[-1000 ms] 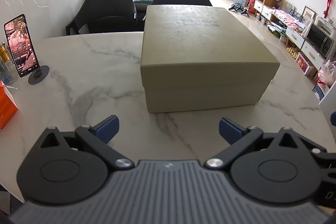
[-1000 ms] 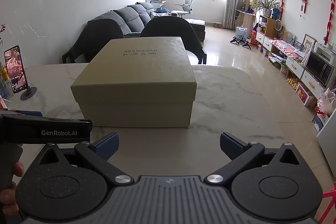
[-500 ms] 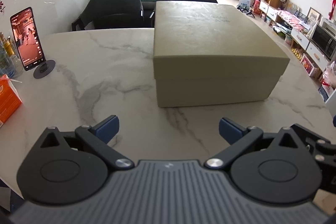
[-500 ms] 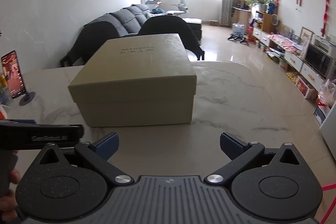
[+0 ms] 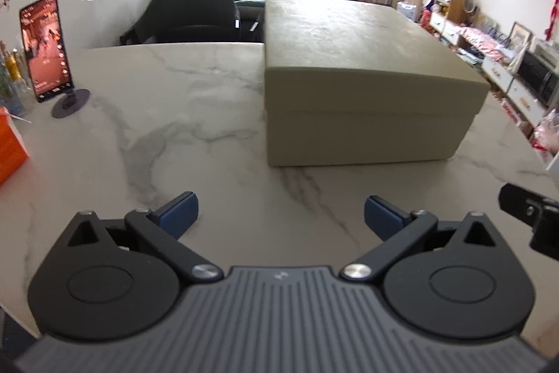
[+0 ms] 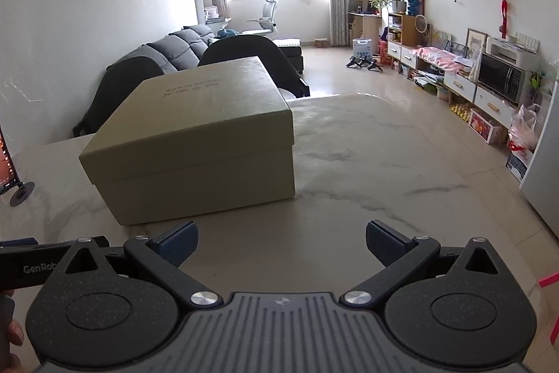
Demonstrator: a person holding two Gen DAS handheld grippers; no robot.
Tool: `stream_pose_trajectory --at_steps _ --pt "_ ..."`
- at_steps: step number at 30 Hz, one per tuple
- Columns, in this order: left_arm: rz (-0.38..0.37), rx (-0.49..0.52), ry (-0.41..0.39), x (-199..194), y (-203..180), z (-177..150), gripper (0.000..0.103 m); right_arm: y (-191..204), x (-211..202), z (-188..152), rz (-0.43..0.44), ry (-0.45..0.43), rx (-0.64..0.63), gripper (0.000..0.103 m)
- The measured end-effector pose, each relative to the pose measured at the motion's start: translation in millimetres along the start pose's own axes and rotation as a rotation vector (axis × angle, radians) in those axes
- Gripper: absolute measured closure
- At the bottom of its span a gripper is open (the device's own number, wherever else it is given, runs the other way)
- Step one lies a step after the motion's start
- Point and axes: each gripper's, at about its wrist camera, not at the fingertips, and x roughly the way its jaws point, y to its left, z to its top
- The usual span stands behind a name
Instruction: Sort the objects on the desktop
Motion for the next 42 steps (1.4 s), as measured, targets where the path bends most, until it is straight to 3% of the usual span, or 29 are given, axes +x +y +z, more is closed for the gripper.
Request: stream_pose_trajectory --at_steps 6,10,23,42 --pt "-0.017 -0.023 -0.012 2.9 6.8 -2.1 0.0 5.7 6.7 -3.3 0.011 0.014 -0.009 0.0" --pt "0.012 -0.023 -0.023 9.1 7.5 -3.0 0.0 8.1 11.3 -5.0 0.014 0.014 -0.017 0.0" --pt "0.027 0.015 0.002 41.3 -4.8 -10.0 0.0 -0.9 50.5 -23.5 -0.039 0.023 -0.034 0.0" --pt "0.04 0.042 0.036 66.2 -9.5 -16.2 0.0 2.3 98.4 -31.3 -0.028 0.051 -0.076 0.0"
